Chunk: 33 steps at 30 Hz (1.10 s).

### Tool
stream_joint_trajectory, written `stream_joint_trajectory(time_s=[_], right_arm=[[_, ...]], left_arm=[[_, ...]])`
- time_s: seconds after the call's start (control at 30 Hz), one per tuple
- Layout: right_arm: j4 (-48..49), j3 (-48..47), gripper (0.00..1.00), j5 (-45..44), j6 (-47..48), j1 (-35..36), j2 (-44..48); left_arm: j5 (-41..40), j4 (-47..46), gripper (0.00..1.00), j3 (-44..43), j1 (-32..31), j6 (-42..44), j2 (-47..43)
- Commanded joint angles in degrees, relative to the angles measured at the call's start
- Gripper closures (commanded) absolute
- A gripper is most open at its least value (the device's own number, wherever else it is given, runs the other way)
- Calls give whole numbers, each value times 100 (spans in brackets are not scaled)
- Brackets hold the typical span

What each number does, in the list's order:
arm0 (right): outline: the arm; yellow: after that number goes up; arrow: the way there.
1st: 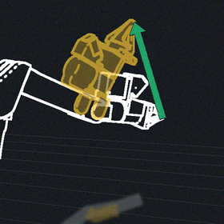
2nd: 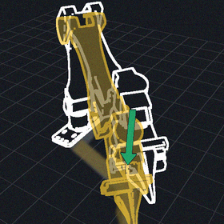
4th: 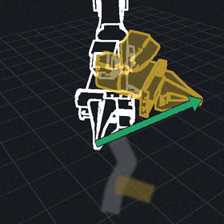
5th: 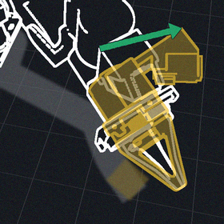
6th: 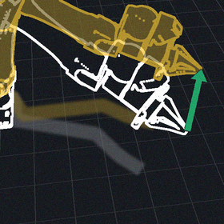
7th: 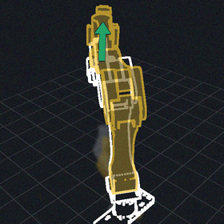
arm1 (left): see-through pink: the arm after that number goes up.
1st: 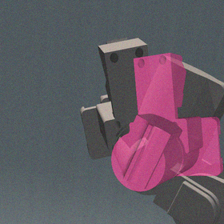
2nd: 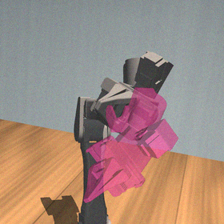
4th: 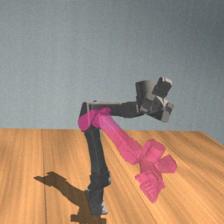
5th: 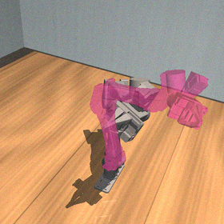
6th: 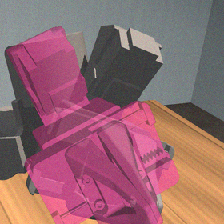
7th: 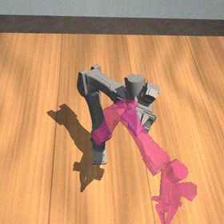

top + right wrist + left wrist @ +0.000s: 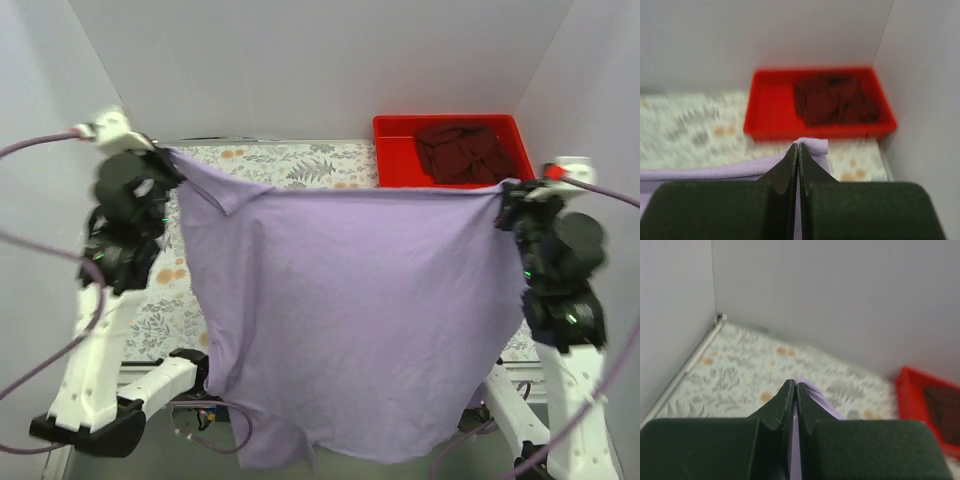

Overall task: Fold and stack the t-shirts
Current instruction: Flatten the tshirt out

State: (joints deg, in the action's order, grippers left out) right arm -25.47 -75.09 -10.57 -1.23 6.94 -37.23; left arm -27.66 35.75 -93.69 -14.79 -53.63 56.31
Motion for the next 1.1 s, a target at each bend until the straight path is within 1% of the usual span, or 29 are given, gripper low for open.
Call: stream_joint_trajectory(time_s=[0.0, 0.03, 0.07, 0.1, 0.13, 0.17, 0.23, 0.27, 0.33, 0.37, 0.4, 0.43, 0.5, 0.63, 0.77, 0.87, 0.9, 0.93, 1.0, 1.07], right_arm=[[612, 1827, 99, -165, -87, 18, -538], [1092, 2144, 99, -217, -131, 9, -644], [1315, 2670, 99, -357, -253, 9, -941], [1508, 2858, 99, -419, -298, 9, -1118], [1937, 3007, 99, -489, -368, 9, -1311], [2124, 3261, 99, -638, -491, 0, -1696], [2485, 3421, 99, -753, -527, -8, -2084], [2991, 3457, 99, -780, -536, -17, -2434], [3354, 3440, 99, -737, -448, -43, -2909], [3426, 3396, 99, -736, -387, -61, -3052], [3479, 3335, 99, -745, -256, -61, -3201], [3514, 3212, 99, -754, -194, -96, -3490], [3584, 3010, 99, -780, -97, -166, -3781], [3646, 2720, 99, -727, -184, -368, -4431], [3716, 2413, 99, -605, -228, -483, -4714], [3760, 2132, 99, -569, -210, -544, -5046], [3760, 2078, 99, -534, -210, -545, -5118], [3760, 2043, 99, -491, -202, -545, -5171], [3760, 2007, 99, -402, -228, -545, -5215], [3760, 2016, 99, -402, -237, -545, -5224]], left_arm=[[173, -953, 100, 2286, 28, -122, 318], [243, -1330, 100, 2546, 28, -122, 623], [313, -1455, 100, 2775, 28, -165, 809], [314, -1570, 100, 2916, 28, -201, 1081], [323, -1710, 100, 3083, 37, -244, 1318], [288, -1764, 100, 3111, 46, -332, 1834], [322, -1939, 100, 3085, 107, -385, 2268], [349, -1975, 100, 3033, 142, -403, 2679], [594, -2089, 100, 2831, 273, -447, 3146], [682, -2115, 100, 2734, 318, -447, 3149], [770, -2107, 100, 2629, 353, -421, 3462], [823, -2081, 100, 2410, 415, -412, 3604], [911, -2011, 100, 2198, 459, -386, 4007], [1139, -1940, 100, 1776, 477, -473, 4466], [1351, -1624, 100, 1302, 477, -614, 4652], [1299, -1764, 100, 1169, 477, -641, 4712], [1333, -1712, 100, 882, 477, -649, 4792], [1368, -1459, 100, 722, 477, -649, 4879], [1395, -1334, 100, 502, 477, -667, 4994], [1290, -1360, 100, 466, 477, -623, 4986]])
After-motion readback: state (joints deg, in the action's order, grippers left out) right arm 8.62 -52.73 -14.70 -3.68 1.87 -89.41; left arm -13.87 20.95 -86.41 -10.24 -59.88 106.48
